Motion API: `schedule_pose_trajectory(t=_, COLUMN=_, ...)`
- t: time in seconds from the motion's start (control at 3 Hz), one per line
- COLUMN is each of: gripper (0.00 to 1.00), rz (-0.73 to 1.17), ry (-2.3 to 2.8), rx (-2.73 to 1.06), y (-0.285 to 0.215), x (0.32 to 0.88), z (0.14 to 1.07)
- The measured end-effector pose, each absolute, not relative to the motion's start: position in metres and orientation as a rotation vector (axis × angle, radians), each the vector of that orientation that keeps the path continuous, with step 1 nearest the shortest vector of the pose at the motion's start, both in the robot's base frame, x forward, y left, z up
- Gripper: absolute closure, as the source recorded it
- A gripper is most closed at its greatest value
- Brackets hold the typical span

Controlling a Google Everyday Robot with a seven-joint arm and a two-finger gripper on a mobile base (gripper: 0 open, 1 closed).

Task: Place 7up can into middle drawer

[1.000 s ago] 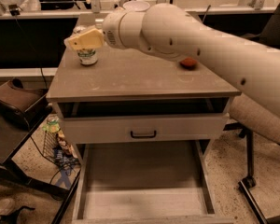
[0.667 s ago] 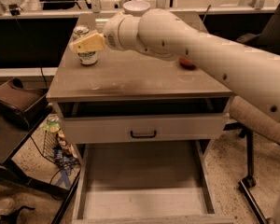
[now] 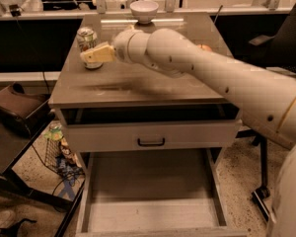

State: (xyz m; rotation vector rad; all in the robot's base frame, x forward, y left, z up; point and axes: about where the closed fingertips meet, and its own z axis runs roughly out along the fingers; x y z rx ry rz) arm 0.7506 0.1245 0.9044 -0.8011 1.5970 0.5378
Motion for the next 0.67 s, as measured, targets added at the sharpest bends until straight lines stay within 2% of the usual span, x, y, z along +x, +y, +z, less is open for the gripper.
schedule_pose_trajectory(t=0.67, gripper=0.00, rz=0.618, ry=1.557, rx=-0.739, y=0.163, x=0.757, z=0.888)
